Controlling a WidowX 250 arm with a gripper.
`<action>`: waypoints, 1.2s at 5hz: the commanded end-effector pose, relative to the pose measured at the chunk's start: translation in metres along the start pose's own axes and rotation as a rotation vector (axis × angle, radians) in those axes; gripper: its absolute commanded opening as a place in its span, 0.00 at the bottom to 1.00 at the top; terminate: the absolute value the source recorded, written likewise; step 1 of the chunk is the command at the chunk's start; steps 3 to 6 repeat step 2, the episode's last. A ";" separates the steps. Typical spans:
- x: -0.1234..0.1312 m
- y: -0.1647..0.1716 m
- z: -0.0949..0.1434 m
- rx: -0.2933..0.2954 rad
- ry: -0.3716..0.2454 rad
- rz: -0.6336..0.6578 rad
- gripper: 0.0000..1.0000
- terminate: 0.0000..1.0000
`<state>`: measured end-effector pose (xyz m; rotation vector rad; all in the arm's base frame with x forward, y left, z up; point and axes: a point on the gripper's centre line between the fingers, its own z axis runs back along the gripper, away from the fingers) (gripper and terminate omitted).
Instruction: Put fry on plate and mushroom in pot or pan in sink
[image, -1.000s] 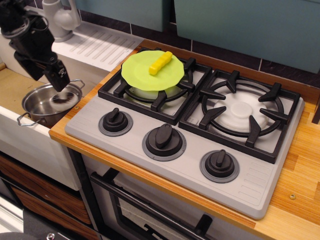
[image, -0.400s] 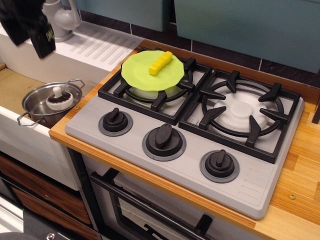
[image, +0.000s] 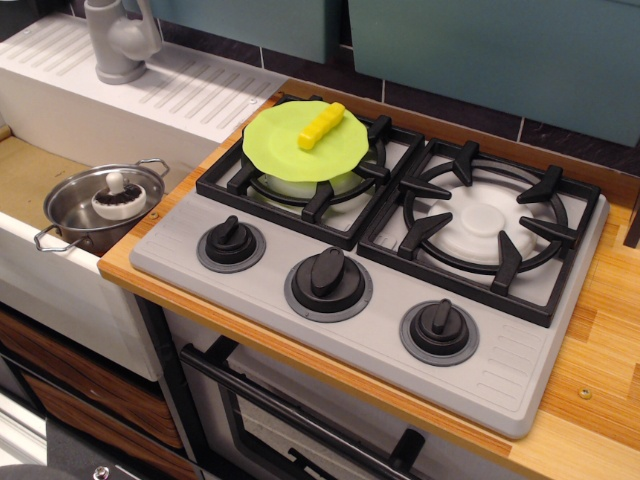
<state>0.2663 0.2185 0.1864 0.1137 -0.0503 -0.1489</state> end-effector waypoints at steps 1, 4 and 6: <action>0.004 -0.001 0.024 0.048 -0.039 0.001 1.00 0.00; 0.004 -0.001 0.024 0.048 -0.039 0.001 1.00 1.00; 0.004 -0.001 0.024 0.048 -0.039 0.001 1.00 1.00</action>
